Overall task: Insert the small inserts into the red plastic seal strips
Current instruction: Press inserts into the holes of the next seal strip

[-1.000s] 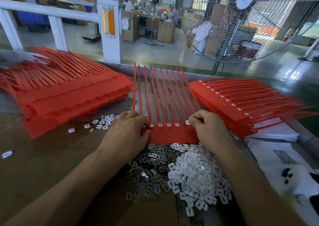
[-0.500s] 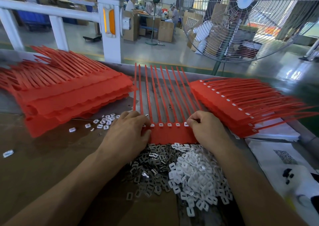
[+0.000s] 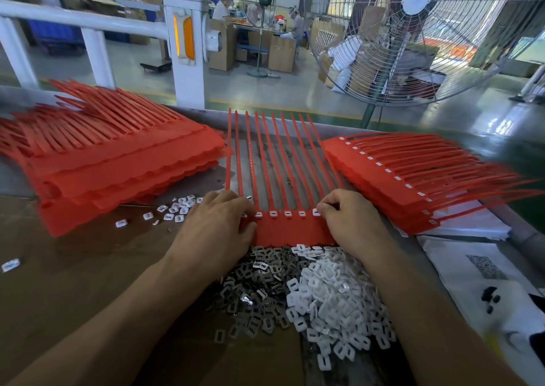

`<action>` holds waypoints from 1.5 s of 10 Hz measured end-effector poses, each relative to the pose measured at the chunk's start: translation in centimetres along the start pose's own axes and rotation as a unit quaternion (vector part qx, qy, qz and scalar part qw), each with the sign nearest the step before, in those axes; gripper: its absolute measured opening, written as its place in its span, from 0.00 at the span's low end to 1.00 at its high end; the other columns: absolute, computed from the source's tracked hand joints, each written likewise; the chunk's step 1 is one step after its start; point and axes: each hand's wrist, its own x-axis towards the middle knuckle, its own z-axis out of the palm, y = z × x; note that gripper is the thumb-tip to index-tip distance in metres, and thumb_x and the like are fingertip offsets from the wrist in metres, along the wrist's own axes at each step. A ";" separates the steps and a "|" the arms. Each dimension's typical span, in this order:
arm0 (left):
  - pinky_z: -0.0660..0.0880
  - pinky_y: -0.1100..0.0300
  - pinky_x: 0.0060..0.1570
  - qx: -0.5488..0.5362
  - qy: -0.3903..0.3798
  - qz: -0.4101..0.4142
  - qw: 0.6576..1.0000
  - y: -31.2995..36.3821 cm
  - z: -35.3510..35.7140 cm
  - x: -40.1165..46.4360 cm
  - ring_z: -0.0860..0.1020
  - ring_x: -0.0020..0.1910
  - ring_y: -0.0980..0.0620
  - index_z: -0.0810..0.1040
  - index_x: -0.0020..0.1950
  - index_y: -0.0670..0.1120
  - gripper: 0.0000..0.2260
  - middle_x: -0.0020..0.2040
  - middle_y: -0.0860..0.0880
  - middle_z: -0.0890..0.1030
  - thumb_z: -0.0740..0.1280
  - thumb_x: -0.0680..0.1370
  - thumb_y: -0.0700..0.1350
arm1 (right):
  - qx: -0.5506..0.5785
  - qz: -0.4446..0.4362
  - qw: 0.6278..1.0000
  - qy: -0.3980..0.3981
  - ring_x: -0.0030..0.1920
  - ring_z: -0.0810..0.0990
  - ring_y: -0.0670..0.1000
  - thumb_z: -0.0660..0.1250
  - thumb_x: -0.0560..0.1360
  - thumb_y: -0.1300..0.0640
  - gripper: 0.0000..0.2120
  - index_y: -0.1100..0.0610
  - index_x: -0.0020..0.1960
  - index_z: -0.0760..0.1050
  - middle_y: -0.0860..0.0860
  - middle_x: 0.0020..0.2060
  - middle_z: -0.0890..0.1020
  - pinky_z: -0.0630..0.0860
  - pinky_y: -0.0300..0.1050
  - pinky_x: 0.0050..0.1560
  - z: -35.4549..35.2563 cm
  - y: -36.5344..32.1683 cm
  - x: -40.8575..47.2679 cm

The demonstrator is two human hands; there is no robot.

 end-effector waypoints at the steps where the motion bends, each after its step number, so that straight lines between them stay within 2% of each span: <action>1: 0.69 0.50 0.67 0.000 0.001 -0.001 1.000 0.1 0.0 0.0 0.70 0.64 0.52 0.79 0.60 0.56 0.10 0.59 0.57 0.77 0.66 0.80 0.53 | -0.001 0.001 1.000 0.008 0.52 0.81 0.50 0.69 0.81 0.51 0.05 0.49 0.50 0.82 0.46 0.49 0.84 0.78 0.51 0.55 0.1 0.0 0.0; 4: 0.68 0.50 0.67 0.000 -0.002 -0.001 1.000 0.0 0.0 -0.1 0.70 0.64 0.53 0.79 0.61 0.56 0.10 0.60 0.57 0.77 0.66 0.80 0.53 | -0.007 0.000 1.000 0.024 0.52 0.82 0.50 0.72 0.79 0.50 0.02 0.48 0.48 0.83 0.46 0.48 0.85 0.80 0.55 0.56 0.3 -0.4 -0.2; 6: 0.69 0.50 0.67 0.000 0.001 0.002 1.000 -0.1 0.0 -0.1 0.70 0.64 0.53 0.79 0.61 0.56 0.10 0.60 0.57 0.77 0.66 0.80 0.53 | -0.028 -0.038 0.999 0.028 0.48 0.81 0.48 0.72 0.79 0.53 0.03 0.48 0.46 0.83 0.44 0.45 0.84 0.80 0.52 0.52 0.1 -0.5 -0.6; 8: 0.69 0.50 0.67 -0.001 0.002 0.003 1.000 -0.2 0.1 -0.1 0.70 0.64 0.53 0.79 0.61 0.56 0.11 0.60 0.57 0.77 0.66 0.80 0.54 | -0.129 -0.096 0.987 0.022 0.50 0.81 0.50 0.67 0.79 0.54 0.09 0.51 0.53 0.86 0.47 0.49 0.80 0.80 0.50 0.51 -0.2 -1.1 -1.5; 10: 0.69 0.49 0.67 -0.002 0.004 0.002 1.000 -0.2 0.1 -0.1 0.70 0.64 0.53 0.79 0.61 0.56 0.11 0.60 0.57 0.77 0.66 0.80 0.54 | -0.193 -0.103 0.976 -0.008 0.50 0.83 0.53 0.62 0.77 0.56 0.14 0.52 0.53 0.86 0.49 0.51 0.85 0.81 0.52 0.49 -0.6 -1.9 -2.1; 12: 0.69 0.49 0.67 -0.003 0.003 -0.001 1.000 -0.2 0.2 0.0 0.70 0.65 0.52 0.79 0.61 0.56 0.11 0.60 0.57 0.77 0.66 0.79 0.53 | -0.168 -0.096 0.981 -0.016 0.49 0.83 0.49 0.62 0.78 0.57 0.15 0.50 0.57 0.86 0.46 0.53 0.86 0.77 0.45 0.47 -0.9 -1.6 -2.1; 13: 0.69 0.49 0.67 -0.001 0.002 -0.004 1.000 -0.1 0.1 0.0 0.70 0.64 0.53 0.79 0.61 0.56 0.11 0.60 0.57 0.77 0.66 0.79 0.54 | -0.153 -0.096 0.983 -0.021 0.47 0.84 0.50 0.61 0.79 0.56 0.16 0.49 0.59 0.85 0.47 0.55 0.84 0.80 0.47 0.50 -0.9 -1.4 -2.0; 14: 0.68 0.49 0.68 -0.002 0.001 -0.005 1.000 -0.1 0.1 -0.1 0.69 0.65 0.53 0.79 0.61 0.57 0.11 0.61 0.57 0.77 0.66 0.80 0.54 | -0.124 -0.092 0.988 -0.025 0.51 0.81 0.50 0.62 0.80 0.55 0.15 0.47 0.63 0.82 0.48 0.56 0.79 0.79 0.49 0.54 -0.9 -0.6 -2.3; 15: 0.69 0.49 0.67 -0.004 0.005 -0.001 1.000 -0.1 0.1 -0.1 0.70 0.64 0.53 0.79 0.61 0.56 0.11 0.60 0.57 0.77 0.66 0.79 0.53 | -0.107 -0.102 0.989 -0.010 0.55 0.78 0.47 0.63 0.81 0.54 0.15 0.46 0.64 0.81 0.47 0.56 0.79 0.75 0.43 0.55 -0.8 0.2 -2.5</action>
